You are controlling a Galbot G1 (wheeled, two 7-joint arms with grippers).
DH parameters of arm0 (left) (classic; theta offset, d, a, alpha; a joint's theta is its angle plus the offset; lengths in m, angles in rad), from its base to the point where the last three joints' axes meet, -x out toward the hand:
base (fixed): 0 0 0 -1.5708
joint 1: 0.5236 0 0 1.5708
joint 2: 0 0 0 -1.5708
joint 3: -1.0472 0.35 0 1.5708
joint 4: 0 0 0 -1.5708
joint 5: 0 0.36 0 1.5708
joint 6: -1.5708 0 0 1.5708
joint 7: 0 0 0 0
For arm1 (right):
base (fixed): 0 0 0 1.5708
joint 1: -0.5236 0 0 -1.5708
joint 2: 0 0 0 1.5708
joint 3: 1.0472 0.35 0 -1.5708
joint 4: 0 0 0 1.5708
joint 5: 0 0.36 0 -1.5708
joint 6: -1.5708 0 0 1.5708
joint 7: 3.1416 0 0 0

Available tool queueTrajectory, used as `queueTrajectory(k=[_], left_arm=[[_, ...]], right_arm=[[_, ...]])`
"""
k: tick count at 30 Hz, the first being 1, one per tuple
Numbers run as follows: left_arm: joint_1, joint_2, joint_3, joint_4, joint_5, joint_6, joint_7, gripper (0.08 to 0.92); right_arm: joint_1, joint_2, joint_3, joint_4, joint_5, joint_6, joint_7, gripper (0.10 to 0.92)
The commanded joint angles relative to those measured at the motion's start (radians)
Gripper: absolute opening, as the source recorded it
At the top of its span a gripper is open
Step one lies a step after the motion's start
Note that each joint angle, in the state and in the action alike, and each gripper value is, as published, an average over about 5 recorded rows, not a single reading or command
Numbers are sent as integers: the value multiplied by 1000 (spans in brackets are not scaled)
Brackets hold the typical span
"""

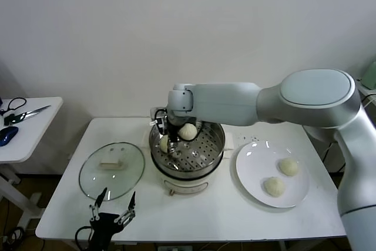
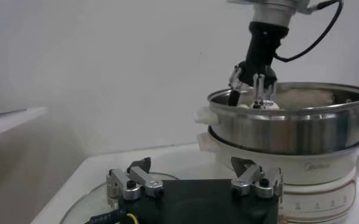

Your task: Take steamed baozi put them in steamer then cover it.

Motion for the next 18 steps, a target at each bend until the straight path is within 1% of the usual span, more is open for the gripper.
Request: queueTrajectory(k=[1, 5, 11, 15, 18], left_arm=[[-1, 0, 0, 1, 1, 0, 0, 823], [3, 3, -1, -7, 1, 1, 0, 823], [4, 6, 0, -19, 2, 5, 2, 823], [1, 5, 5, -23, 3, 10, 3, 823], [-1, 4, 9, -25, 5, 14, 5, 823]], right_arm=[[61, -34, -5, 32, -5, 34, -37, 811], [201, -155, -58, 131, 19, 92, -123, 822], [413, -481, -207, 311, 7, 157, -250, 823], [468, -691, -311, 415, -104, 173, -263, 823], [428, -822, -338, 463, -209, 178, -243, 823]])
